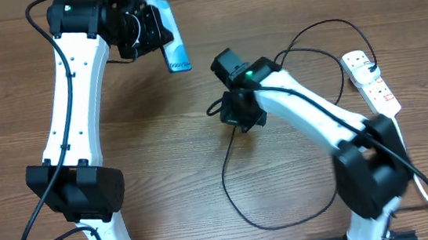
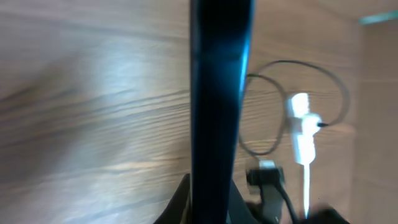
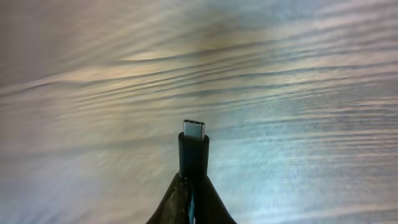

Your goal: Plug charger to phone and switch on socket

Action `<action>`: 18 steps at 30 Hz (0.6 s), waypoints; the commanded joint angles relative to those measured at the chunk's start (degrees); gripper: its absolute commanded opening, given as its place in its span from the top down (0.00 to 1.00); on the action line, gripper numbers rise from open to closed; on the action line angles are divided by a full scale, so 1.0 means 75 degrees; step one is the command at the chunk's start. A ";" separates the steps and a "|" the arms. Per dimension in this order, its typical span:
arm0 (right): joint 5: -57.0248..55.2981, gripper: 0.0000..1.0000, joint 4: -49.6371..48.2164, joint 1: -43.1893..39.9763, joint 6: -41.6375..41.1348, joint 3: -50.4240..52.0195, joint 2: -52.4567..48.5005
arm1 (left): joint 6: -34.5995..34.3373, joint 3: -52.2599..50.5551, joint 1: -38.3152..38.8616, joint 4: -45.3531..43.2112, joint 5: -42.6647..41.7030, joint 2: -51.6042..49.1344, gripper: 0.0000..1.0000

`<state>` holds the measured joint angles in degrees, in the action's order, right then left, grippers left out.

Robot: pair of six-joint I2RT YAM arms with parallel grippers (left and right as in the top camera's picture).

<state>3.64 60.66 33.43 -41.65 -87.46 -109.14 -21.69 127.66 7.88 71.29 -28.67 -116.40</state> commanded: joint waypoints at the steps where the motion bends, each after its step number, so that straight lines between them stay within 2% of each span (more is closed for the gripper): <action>1: 0.0463 0.96 -0.0017 0.0064 0.0918 -0.0221 0.0991 | 0.0493 0.0047 0.0000 -0.0356 -0.1594 0.0020 0.96; 7: 0.0857 0.96 -0.0020 0.0283 0.1603 -0.0221 0.2148 | 0.0557 0.0047 0.0000 -0.1003 -0.3034 0.0020 0.96; 12: 0.0947 0.96 -0.0035 0.0431 0.1827 -0.0221 0.2827 | 0.1166 0.0047 0.0003 -0.1408 -0.4701 0.0020 0.96; 18: 0.0886 0.96 0.0000 0.0557 0.2276 -0.0221 0.3203 | 0.1970 0.0047 0.0052 -0.0956 -0.4698 0.0020 0.96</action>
<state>10.07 60.75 36.75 -28.21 -87.57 -87.61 -12.64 127.66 7.88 63.13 -58.87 -116.40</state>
